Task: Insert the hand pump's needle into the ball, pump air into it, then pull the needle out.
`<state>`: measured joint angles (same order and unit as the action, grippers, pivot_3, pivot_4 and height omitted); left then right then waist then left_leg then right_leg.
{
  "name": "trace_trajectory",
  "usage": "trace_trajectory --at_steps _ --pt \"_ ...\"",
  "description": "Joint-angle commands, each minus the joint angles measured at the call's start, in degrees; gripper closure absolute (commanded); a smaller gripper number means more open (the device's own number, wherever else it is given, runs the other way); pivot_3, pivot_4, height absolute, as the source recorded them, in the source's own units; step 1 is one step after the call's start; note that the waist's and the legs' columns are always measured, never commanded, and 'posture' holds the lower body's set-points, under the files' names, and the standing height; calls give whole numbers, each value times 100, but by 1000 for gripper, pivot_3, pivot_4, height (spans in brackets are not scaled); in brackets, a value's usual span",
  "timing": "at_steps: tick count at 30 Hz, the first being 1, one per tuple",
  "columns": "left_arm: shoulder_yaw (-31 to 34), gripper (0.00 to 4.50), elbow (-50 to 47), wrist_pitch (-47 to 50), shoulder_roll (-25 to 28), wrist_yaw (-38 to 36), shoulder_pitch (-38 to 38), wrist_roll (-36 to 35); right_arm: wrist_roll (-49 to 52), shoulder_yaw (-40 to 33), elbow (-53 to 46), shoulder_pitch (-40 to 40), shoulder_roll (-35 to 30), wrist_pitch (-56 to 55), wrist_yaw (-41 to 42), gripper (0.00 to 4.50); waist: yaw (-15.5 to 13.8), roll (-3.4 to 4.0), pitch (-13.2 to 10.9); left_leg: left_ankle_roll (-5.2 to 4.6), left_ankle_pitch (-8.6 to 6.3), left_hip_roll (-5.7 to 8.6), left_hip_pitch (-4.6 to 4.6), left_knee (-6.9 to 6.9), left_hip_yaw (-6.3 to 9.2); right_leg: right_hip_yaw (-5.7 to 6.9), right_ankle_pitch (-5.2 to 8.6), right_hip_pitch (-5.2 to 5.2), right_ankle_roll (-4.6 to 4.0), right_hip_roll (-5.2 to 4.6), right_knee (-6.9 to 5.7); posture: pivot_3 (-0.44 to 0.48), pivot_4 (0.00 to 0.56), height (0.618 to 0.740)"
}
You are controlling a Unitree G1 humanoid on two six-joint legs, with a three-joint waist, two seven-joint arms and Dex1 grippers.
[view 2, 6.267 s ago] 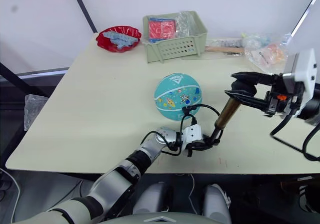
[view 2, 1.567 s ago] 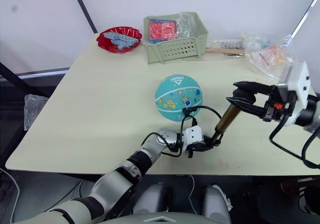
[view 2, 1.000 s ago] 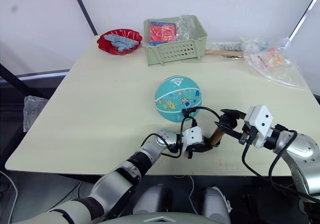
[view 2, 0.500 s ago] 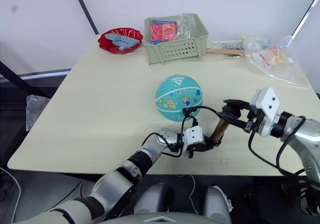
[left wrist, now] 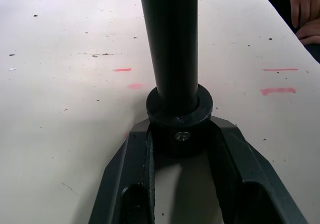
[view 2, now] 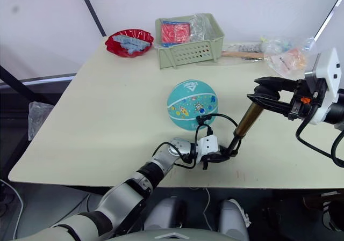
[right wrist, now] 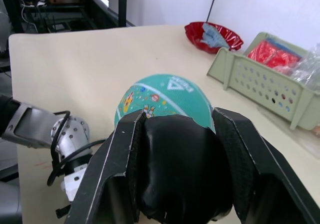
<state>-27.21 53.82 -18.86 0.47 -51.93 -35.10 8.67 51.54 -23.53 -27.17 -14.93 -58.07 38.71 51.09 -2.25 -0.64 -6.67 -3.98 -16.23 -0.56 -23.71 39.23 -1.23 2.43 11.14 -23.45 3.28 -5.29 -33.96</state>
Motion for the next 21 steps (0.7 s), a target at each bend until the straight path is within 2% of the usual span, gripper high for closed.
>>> trace_trajectory --at_steps 1,10,21 --pt "-212 3415 728 427 270 87 310 469 129 -438 -116 -211 -71 -21 -179 2920 0 0 0 0 0 0 0 0 0 -3 0 0 0 0 0 0 150 738" --pt "-222 3415 707 449 237 106 316 467 -866 378 -282 999 295 -597 65 2920 2 -18 20 0 0 -2 3 0 2 -10 0 2 0 -1 0 0 150 738" --pt "-209 3415 679 468 255 129 330 454 -2033 1344 139 1859 1149 -1935 111 2920 5 -48 66 0 0 -2 13 -1 2 -3 0 12 0 4 1 0 150 738"
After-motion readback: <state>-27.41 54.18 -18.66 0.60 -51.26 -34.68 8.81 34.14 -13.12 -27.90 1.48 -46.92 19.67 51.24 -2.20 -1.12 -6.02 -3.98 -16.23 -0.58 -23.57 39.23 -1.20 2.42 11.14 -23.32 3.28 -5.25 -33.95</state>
